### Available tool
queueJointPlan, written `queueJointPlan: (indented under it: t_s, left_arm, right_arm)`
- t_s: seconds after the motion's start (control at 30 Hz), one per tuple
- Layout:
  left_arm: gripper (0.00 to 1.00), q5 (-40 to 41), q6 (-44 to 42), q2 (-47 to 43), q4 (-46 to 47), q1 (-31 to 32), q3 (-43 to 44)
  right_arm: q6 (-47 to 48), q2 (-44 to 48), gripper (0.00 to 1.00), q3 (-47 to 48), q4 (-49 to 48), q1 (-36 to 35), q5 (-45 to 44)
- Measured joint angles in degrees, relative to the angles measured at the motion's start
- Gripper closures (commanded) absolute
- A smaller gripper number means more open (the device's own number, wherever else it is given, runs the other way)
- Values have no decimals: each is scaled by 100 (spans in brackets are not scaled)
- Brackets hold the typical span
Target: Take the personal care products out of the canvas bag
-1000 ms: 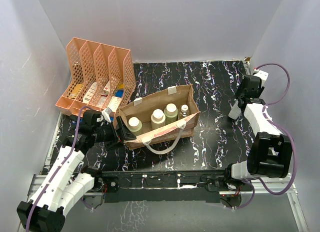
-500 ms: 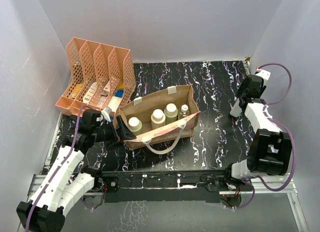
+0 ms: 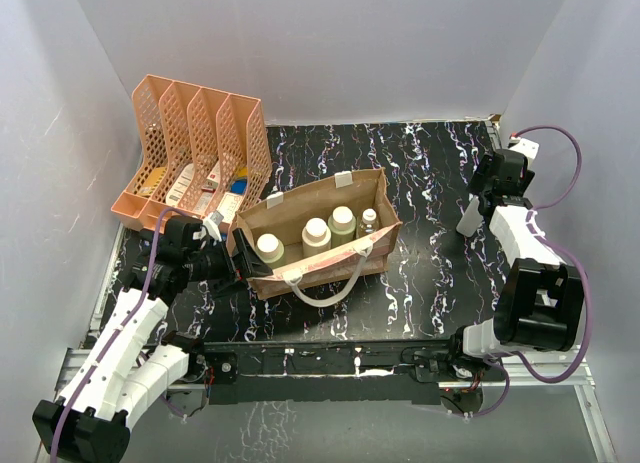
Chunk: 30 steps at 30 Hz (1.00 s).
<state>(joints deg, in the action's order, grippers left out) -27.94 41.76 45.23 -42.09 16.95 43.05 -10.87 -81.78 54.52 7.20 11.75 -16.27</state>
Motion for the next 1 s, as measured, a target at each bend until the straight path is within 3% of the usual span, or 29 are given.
queueJointPlan:
  t_s: [0.17,0.4,0.7,1.0]
  left_arm:
    - [3,-2,-15,-4,0,0,11]
    - [3,0,-26,-13,-2,-2,15]
    - [7,-2,-101,-138,-142,-2,35]
    - [13,-96,42,-686,-199,-2,-417]
  right_arm:
    - [13,122,27,0,122,0,35]
    - [26,382,7,2,299,0,131]
    - [-188,1032,6,544,1292,-199,1318]
    - [-435,1379,11,2149,1926,-3178,2072]
